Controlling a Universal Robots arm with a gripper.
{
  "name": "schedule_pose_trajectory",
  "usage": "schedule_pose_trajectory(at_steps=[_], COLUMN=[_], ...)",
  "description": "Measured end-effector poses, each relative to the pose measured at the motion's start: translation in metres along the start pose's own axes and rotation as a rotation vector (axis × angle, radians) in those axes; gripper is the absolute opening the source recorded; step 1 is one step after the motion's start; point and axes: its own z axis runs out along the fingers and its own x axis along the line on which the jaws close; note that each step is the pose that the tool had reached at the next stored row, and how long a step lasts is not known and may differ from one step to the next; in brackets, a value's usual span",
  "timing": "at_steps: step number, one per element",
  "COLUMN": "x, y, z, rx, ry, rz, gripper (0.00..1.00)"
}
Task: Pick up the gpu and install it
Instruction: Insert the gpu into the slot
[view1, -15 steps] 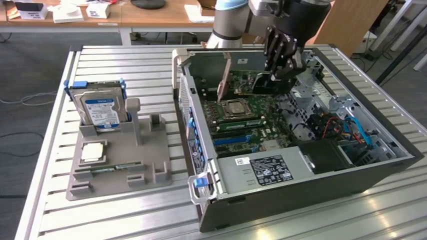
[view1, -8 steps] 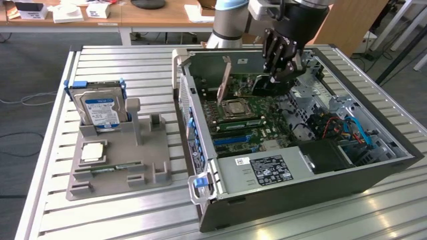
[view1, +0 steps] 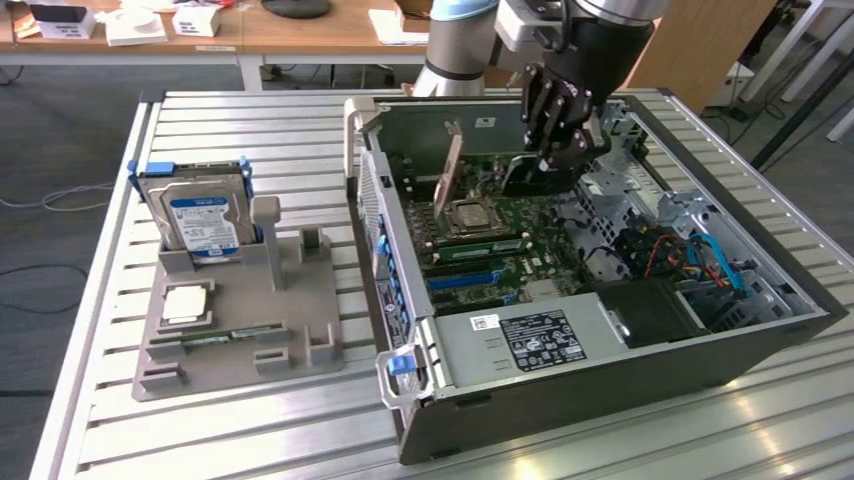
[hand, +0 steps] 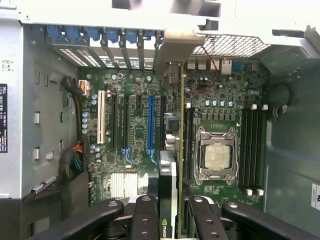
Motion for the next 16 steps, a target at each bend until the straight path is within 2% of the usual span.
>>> schedule_pose_trajectory(at_steps=[16], x=[0.002], y=[0.0022], z=[0.0215], rx=[-0.0004], ry=[0.0004], rz=[-0.007], gripper=[0.27])
